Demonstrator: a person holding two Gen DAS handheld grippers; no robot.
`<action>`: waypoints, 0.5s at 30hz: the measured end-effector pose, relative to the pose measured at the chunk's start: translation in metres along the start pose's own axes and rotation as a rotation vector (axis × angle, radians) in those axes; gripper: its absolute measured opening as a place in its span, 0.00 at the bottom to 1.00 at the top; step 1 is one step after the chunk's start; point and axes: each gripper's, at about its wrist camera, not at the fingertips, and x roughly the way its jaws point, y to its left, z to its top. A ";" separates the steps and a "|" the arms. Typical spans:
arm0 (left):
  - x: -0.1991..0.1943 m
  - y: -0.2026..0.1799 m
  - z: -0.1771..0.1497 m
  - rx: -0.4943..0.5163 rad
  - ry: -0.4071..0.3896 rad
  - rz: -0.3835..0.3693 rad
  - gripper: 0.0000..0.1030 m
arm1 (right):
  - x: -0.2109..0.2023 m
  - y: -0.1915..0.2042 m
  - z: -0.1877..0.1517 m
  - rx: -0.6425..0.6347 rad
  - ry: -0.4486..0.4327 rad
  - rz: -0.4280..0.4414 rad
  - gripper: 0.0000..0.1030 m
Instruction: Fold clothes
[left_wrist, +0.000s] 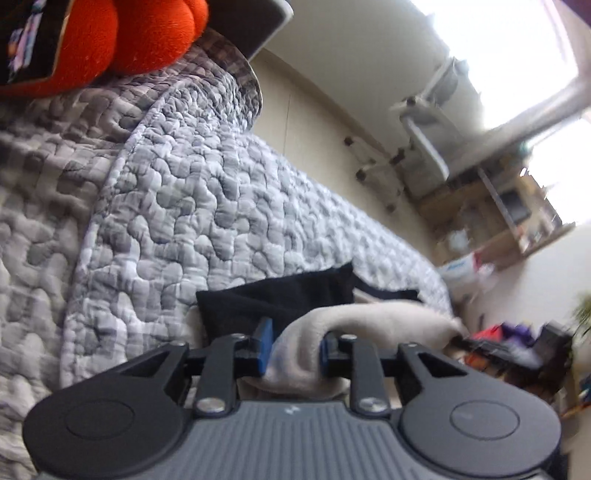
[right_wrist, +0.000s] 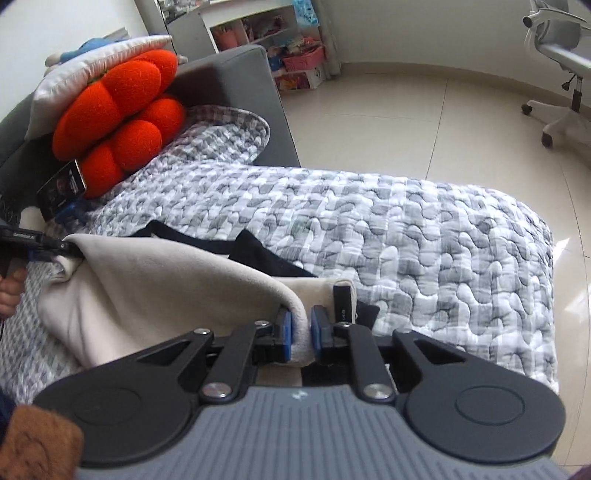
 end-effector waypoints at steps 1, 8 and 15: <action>-0.001 0.000 0.001 -0.011 -0.010 -0.011 0.29 | -0.001 0.000 0.002 0.001 -0.011 0.009 0.18; -0.006 0.007 0.000 -0.077 -0.054 -0.062 0.44 | -0.004 -0.006 0.011 -0.010 -0.053 0.060 0.18; -0.010 0.016 0.001 -0.125 -0.073 -0.085 0.49 | -0.002 -0.023 0.014 0.054 -0.095 0.103 0.37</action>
